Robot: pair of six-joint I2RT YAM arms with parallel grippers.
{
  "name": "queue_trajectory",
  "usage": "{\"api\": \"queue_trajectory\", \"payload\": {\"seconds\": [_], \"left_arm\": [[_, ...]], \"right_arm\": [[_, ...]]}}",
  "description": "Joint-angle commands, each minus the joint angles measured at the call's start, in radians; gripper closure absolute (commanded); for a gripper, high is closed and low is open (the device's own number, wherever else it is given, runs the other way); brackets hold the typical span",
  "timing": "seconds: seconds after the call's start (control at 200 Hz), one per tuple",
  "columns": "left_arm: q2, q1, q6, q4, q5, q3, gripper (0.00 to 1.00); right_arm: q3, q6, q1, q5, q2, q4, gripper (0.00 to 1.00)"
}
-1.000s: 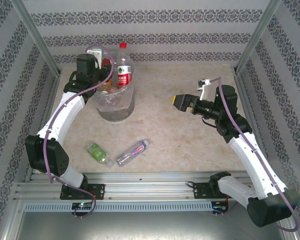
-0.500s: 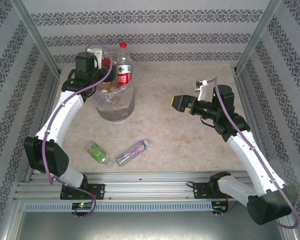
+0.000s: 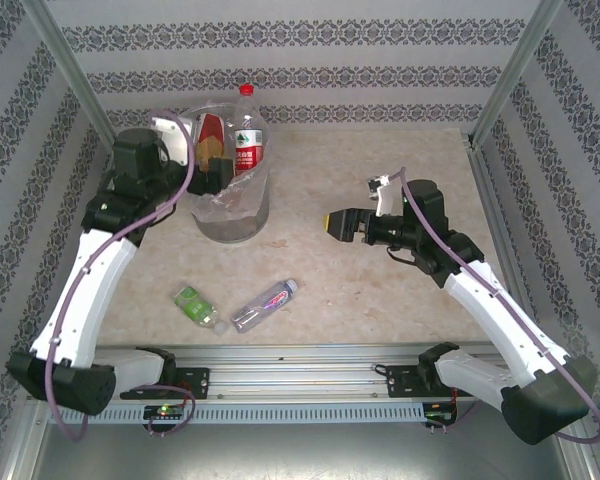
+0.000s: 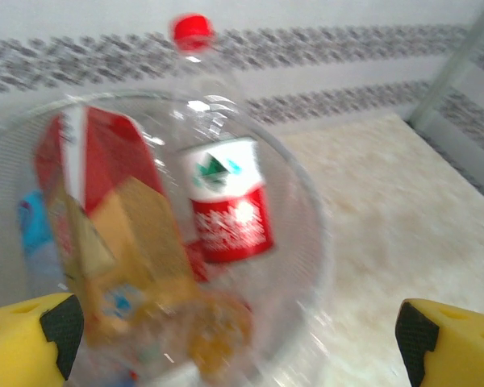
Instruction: Put the plastic bottles in the bin
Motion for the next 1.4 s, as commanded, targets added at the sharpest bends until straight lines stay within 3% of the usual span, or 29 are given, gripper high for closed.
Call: {"api": "queue_trajectory", "payload": {"seconds": [0.0, 0.12, 0.35, 0.679, 0.959, 1.394], "left_arm": [[-0.043, -0.036, 0.034, -0.123, 0.157, -0.045, 0.0], [-0.063, -0.103, 0.028, -0.181, 0.175, -0.091, 0.0], [-0.005, -0.316, 0.044, -0.277, 0.064, -0.155, 0.0], [0.189, -0.467, 0.057, -0.235, -0.032, -0.241, 0.02], [0.359, -0.528, 0.055, -0.229, -0.063, -0.257, 0.08], [0.467, -0.576, 0.032, -0.208, -0.079, -0.288, 0.14]], "right_arm": [[-0.016, -0.041, 0.009, 0.006, -0.01, -0.018, 0.02], [-0.03, -0.05, 0.012, -0.001, -0.024, -0.024, 0.02], [-0.04, -0.072, 0.014, 0.004, -0.042, -0.051, 0.02], [-0.034, -0.086, 0.008, 0.041, -0.056, -0.094, 0.02], [-0.026, -0.098, 0.002, 0.055, -0.06, -0.128, 0.02], [-0.014, -0.092, -0.014, 0.055, -0.034, -0.125, 0.02]]}}
